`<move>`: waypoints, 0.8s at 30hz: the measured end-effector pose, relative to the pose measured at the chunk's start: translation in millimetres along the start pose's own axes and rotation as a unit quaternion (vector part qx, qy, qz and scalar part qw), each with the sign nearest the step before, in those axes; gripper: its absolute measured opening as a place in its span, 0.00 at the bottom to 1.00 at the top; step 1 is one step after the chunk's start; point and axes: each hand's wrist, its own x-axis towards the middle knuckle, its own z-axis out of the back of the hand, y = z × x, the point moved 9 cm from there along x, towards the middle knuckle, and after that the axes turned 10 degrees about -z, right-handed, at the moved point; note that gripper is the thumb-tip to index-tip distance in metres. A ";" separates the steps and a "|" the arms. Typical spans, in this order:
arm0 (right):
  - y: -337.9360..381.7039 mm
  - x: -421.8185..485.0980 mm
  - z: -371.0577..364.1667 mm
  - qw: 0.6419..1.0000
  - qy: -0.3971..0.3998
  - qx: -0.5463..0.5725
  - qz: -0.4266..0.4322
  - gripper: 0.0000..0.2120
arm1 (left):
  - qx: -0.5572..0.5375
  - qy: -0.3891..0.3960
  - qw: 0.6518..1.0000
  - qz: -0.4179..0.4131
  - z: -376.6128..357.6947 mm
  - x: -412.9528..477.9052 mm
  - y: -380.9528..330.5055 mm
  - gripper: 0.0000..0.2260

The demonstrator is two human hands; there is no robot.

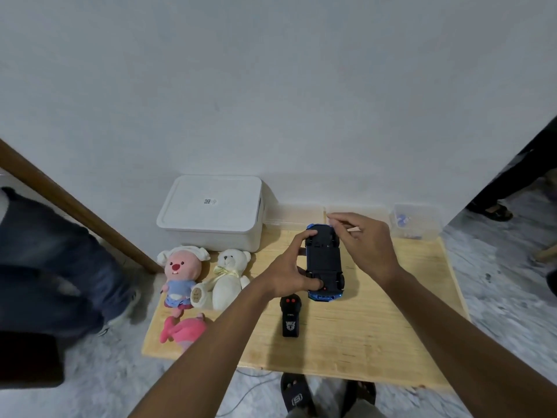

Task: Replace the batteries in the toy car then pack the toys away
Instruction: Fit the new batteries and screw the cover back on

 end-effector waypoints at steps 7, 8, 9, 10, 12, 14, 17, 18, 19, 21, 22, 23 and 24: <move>3.0 5.2 2.1 0.999 0.002 0.026 -0.030 0.02 | 0.010 -0.007 1.000 0.001 7.1 -4.3 -2.5 0.44; 3.9 6.5 3.0 0.999 -0.005 0.028 -0.031 0.02 | 0.009 -0.009 1.000 -0.002 7.5 -4.9 -3.8 0.44; 5.6 6.9 3.5 0.999 -0.011 0.032 -0.029 0.03 | 0.008 -0.009 1.000 -0.004 7.7 -5.2 -5.1 0.44; 7.1 7.1 3.9 0.999 -0.016 0.029 -0.021 0.03 | 0.008 -0.010 1.000 -0.005 8.0 -5.5 -6.3 0.44; 12.4 4.2 1.6 1.000 -0.010 0.019 0.002 0.04 | 0.006 -0.012 1.000 -0.007 9.0 -5.9 -7.8 0.44; 12.8 1.3 -1.8 1.000 0.006 0.006 0.012 0.08 | 0.005 -0.015 1.000 -0.006 10.3 -5.7 -8.5 0.44; 12.4 1.1 -3.2 1.000 0.019 0.010 0.008 0.09 | 0.006 -0.016 1.000 -0.006 10.6 -4.8 -7.3 0.44; 12.2 2.7 -2.6 1.000 0.018 0.016 0.001 0.07 | 0.006 -0.014 1.000 -0.007 10.0 -4.6 -6.8 0.44; 11.9 4.4 -2.0 1.000 0.016 0.020 -0.008 0.05 | 0.006 -0.012 1.000 -0.007 9.2 -4.2 -5.9 0.44; 12.1 6.4 -0.8 0.999 0.014 0.025 -0.017 0.01 | 0.006 -0.010 1.000 -0.010 7.5 -3.3 -4.2 0.44; 11.8 7.3 0.2 0.999 0.008 0.025 -0.019 0.03 | 0.005 -0.009 1.000 -0.011 6.8 -2.3 -4.1 0.44; 10.7 7.8 1.8 1.000 0.003 0.023 -0.019 0.04 | 0.005 -0.008 1.000 -0.012 6.2 -1.2 -4.0 0.44; 10.4 7.8 2.8 1.000 0.001 0.021 -0.016 0.04 | 0.005 -0.007 1.000 -0.012 5.8 0.1 -4.1 0.44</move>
